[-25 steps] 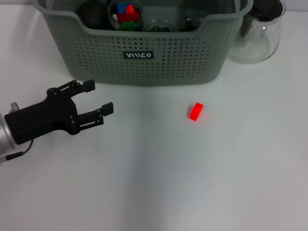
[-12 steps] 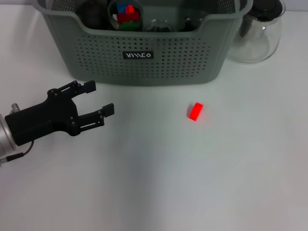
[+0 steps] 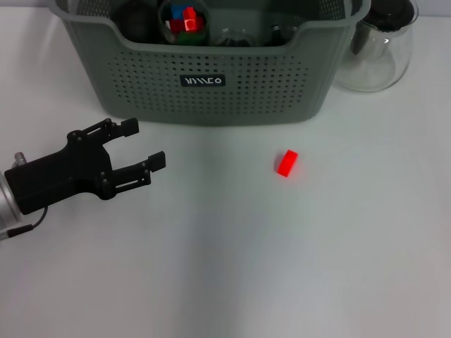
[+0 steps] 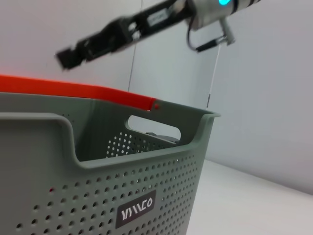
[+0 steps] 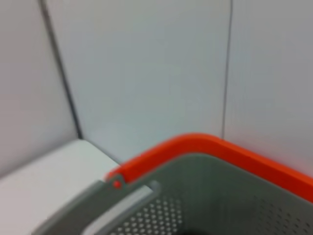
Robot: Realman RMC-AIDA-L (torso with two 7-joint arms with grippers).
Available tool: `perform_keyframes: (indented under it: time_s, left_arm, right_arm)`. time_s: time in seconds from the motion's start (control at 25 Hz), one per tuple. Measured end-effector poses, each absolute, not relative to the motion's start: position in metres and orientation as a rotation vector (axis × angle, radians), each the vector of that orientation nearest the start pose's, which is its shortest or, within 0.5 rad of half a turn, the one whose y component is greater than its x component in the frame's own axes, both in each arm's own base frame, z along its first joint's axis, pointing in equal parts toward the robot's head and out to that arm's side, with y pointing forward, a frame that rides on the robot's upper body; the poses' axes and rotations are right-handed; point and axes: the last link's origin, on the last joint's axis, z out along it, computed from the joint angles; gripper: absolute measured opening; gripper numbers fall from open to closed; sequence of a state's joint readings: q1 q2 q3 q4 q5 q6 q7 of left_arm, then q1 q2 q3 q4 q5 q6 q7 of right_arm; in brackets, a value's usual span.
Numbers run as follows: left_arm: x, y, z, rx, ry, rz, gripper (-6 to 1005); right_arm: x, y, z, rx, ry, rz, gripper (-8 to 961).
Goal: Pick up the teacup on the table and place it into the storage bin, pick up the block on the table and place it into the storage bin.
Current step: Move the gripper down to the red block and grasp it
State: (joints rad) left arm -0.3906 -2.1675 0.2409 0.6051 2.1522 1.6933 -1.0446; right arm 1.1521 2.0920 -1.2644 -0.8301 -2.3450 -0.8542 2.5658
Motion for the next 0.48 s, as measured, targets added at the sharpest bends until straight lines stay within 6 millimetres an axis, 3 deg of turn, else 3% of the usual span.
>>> perform_keyframes:
  time_s: [0.08,0.12,0.24,0.4,0.48]
  left_arm:
    - [-0.31,0.265,-0.004,-2.465,-0.585,-0.87,825]
    - [-0.31,0.265,-0.004,-2.465,-0.584,-0.872,825]
    - [-0.31,0.265,-0.004,-2.463,-0.584,-0.871,825]
    - [-0.311,0.266,-0.003,-2.458,-0.582,-0.858,825]
    - [-0.311,0.266,-0.002,-2.458,-0.581,-0.857,825]
  right_arm:
    - [0.004,0.464,-0.016,-2.51,0.663,0.355,482]
    - [0.01,0.441,0.006,-2.564,0.609,0.39,525]
    - [0.026,0.411,0.025,-2.634,0.526,0.418,627]
    - [0.07,0.352,0.059,-2.749,0.371,0.505,748]
    - [0.098,0.328,0.071,-2.814,0.349,0.531,748]
